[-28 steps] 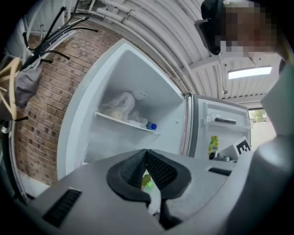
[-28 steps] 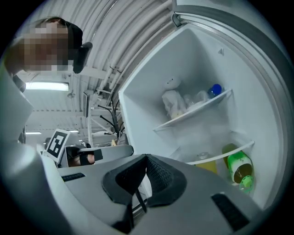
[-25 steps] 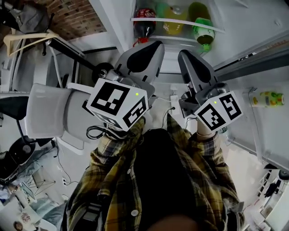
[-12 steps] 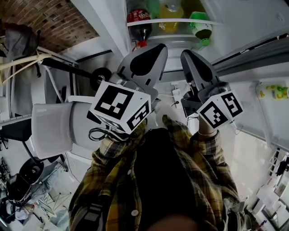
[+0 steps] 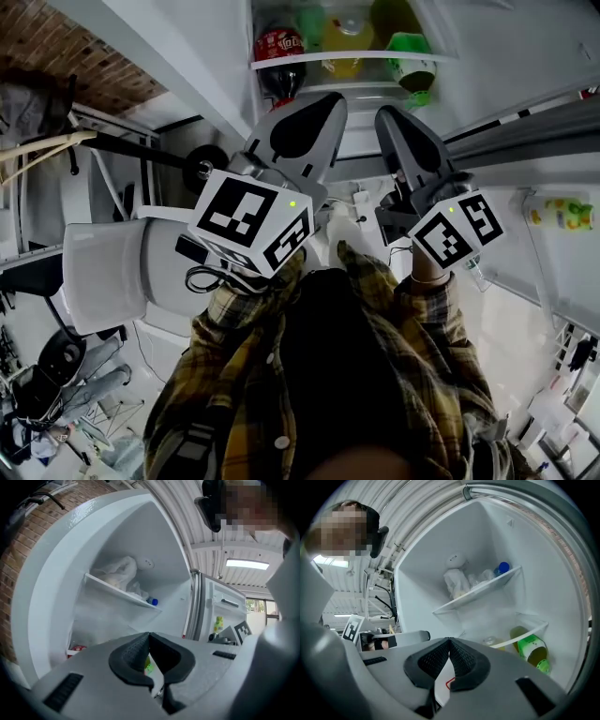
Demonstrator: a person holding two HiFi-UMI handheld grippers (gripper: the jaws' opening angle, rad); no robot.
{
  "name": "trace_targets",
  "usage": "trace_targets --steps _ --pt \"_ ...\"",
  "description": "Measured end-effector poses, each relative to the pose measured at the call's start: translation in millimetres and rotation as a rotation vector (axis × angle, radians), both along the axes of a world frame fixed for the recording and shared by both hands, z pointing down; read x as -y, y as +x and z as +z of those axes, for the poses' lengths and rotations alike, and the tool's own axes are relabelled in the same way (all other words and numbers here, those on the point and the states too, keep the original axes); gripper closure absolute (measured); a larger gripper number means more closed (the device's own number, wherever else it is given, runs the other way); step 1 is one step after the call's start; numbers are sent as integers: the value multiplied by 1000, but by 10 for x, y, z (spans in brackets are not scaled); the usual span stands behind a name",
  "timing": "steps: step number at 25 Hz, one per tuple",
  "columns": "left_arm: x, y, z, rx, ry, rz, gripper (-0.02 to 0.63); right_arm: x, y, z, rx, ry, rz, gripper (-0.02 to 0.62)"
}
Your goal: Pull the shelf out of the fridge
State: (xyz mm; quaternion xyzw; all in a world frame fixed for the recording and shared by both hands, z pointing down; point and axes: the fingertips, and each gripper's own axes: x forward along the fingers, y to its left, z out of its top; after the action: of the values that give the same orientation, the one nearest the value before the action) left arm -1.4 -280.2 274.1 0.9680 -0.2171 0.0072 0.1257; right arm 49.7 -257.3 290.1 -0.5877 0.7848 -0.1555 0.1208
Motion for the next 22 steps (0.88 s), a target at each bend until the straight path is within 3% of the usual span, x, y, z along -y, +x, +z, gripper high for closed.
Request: trace_targets --steps 4,9,15,22 --pt "103 198 -166 -17 21 -51 603 105 240 -141 -10 20 -36 578" --pt "393 254 -364 -50 21 -103 603 422 242 -339 -39 21 -110 578" --pt "508 421 -301 -50 9 -161 603 623 370 -302 -31 19 -181 578" --pt "701 395 -221 -39 -20 -198 603 826 425 -206 -2 -9 -194 578"
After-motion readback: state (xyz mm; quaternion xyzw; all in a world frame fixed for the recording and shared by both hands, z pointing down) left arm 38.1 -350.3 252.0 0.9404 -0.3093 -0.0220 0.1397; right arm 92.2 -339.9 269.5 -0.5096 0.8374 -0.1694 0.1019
